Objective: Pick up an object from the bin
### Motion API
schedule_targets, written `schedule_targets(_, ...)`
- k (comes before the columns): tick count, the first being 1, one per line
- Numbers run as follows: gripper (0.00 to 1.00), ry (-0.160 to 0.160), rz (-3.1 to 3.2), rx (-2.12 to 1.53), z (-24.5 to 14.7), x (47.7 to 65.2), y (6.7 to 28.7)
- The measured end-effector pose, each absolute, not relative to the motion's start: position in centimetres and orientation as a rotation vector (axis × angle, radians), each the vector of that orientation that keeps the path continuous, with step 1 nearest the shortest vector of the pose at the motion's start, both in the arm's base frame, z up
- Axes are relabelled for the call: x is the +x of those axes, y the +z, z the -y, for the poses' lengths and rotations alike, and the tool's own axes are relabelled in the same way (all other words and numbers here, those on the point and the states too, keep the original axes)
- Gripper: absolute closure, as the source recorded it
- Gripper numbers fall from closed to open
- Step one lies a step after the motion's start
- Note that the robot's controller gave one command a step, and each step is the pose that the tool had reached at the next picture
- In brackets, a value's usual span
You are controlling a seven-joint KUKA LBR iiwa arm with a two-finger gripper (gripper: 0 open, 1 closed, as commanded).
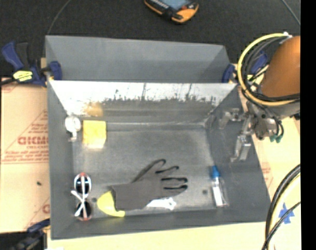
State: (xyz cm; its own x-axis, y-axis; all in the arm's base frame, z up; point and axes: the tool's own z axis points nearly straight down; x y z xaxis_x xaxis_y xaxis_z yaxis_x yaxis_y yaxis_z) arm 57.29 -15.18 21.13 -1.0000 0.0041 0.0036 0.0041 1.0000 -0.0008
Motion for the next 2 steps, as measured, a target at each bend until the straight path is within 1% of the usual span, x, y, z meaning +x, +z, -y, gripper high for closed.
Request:
schedule_targets(1, 0.0, 0.004, 3.146, 0.001, 15.1, 57.5, 21.6)
schedule_targets(2, 0.0, 0.001, 3.142, -0.192, 8.7, 56.4, 10.6)
